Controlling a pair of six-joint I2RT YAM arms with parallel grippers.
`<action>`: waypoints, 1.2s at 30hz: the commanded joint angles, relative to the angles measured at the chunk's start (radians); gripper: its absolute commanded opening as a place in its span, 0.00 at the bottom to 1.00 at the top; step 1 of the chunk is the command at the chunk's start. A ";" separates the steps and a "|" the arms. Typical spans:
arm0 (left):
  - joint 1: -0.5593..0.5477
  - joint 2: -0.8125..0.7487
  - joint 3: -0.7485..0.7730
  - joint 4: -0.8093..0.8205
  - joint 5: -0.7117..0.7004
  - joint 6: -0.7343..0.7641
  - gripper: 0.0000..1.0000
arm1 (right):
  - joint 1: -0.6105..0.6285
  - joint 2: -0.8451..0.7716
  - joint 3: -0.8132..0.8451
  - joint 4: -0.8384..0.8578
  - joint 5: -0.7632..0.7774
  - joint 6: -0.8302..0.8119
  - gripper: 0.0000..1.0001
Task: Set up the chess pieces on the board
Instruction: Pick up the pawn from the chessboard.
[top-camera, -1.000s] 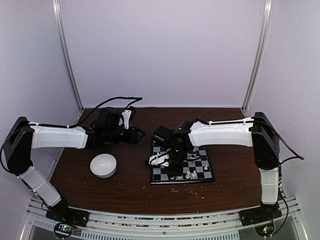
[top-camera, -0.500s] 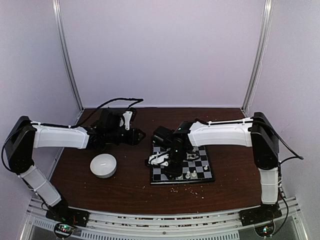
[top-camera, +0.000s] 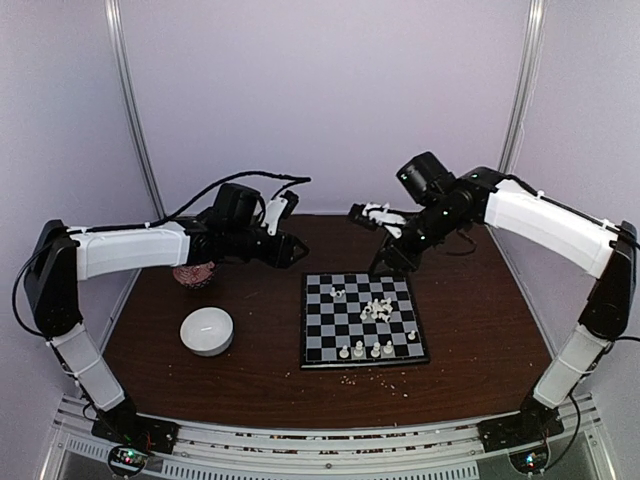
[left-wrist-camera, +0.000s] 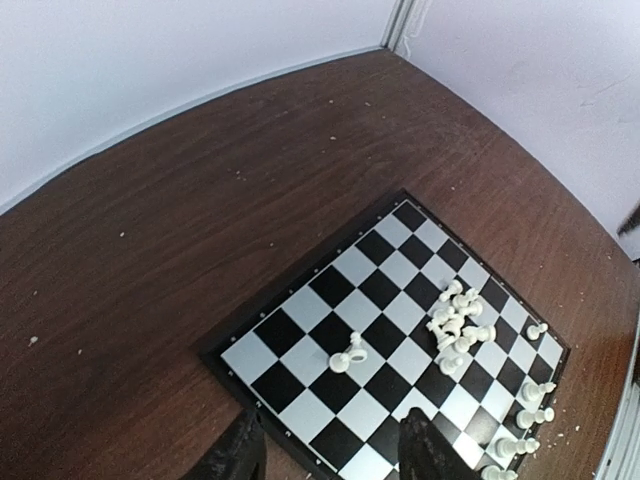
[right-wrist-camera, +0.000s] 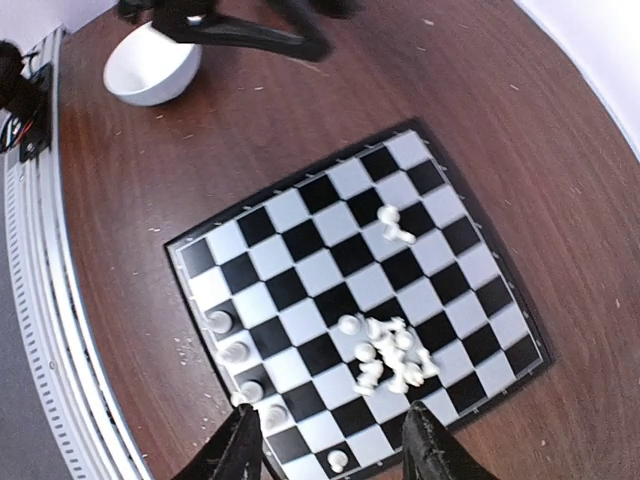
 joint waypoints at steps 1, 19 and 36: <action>-0.008 0.081 0.130 -0.118 0.141 0.100 0.46 | -0.145 -0.070 -0.140 0.051 -0.075 0.020 0.48; -0.043 0.421 0.474 -0.375 0.171 0.113 0.33 | -0.184 -0.022 -0.323 0.199 -0.043 -0.040 0.38; -0.086 0.588 0.661 -0.496 0.075 0.148 0.31 | -0.184 -0.008 -0.364 0.236 -0.012 -0.038 0.38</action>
